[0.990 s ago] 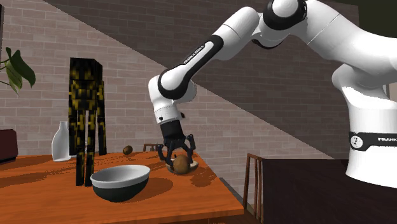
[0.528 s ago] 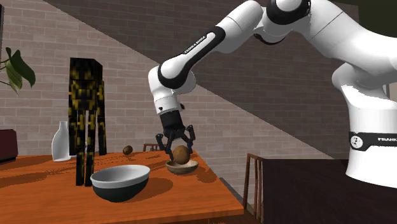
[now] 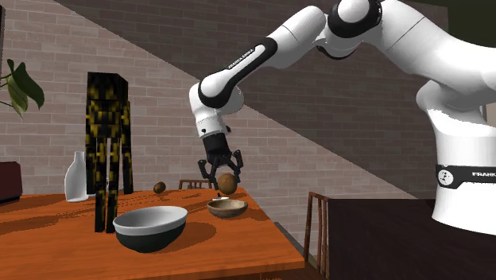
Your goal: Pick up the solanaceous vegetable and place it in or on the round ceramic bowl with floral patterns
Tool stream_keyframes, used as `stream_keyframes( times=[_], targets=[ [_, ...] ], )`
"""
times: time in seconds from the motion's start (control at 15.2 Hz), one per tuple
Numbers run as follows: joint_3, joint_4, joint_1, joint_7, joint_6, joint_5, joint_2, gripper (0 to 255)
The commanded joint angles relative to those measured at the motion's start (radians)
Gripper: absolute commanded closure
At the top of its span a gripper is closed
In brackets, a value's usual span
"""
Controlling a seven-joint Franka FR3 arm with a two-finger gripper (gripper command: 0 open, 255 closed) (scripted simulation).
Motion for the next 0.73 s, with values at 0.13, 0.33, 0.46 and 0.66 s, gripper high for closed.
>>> stream_keyframes(
  times=[0.13, 0.33, 0.46, 0.66],
  targets=[
    [-0.018, 0.111, -0.057, -0.065, -0.046, -0.006, 0.066, 255],
    [-0.030, 0.220, -0.102, -0.112, -0.093, -0.010, 0.127, 255],
    [-0.037, 0.309, -0.133, -0.143, -0.131, -0.012, 0.177, 255],
    [-0.046, 0.479, -0.183, -0.186, -0.205, -0.014, 0.271, 255]
  ],
)
